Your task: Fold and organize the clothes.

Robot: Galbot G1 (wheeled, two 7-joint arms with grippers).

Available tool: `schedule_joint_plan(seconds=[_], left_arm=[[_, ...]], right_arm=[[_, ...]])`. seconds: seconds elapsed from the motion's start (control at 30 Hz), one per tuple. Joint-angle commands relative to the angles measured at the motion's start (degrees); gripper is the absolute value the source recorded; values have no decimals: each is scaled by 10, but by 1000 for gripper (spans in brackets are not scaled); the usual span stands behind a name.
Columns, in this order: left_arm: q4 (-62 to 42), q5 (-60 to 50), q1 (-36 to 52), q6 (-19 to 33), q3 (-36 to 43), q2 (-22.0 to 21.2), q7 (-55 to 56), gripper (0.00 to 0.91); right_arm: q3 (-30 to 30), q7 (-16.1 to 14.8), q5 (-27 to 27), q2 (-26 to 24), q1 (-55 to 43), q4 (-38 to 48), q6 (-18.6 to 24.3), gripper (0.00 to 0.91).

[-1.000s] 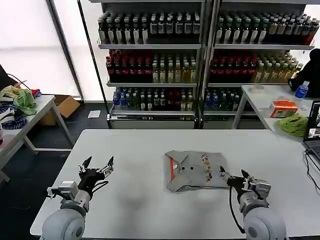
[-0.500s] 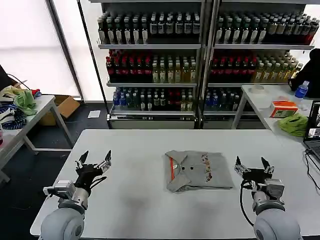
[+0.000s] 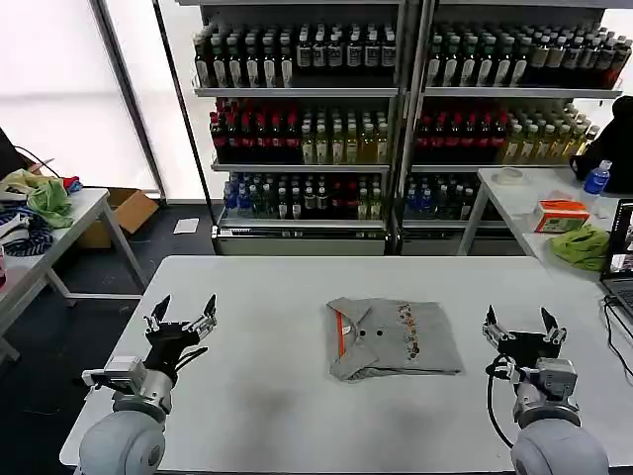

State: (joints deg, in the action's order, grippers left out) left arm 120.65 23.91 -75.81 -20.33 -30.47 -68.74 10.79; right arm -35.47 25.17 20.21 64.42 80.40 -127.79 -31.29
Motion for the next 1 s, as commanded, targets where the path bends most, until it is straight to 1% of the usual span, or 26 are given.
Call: schedule_joint_plan(seconds=[0.03, 0.1, 0.17, 0.2, 1.0], left_arm=[[-2, -3, 2, 6, -1, -1, 2, 907], [-2, 2, 1, 13, -2, -1, 1, 907], [8, -14, -8, -8, -9, 0, -27, 907], [11, -23, -11, -9, -9, 1, -31, 907], [-1, -28, -9, -8, -5, -7, -25, 907]], right_arm=[[-12, -3, -22, 13, 19, -4, 8, 907], [-14, -2, -21, 16, 20, -4, 8, 907], [-15, -1, -20, 18, 21, -4, 9, 907], [-15, -1, -19, 18, 21, -3, 9, 907], [-20, 1, -8, 10, 16, 8, 13, 907]])
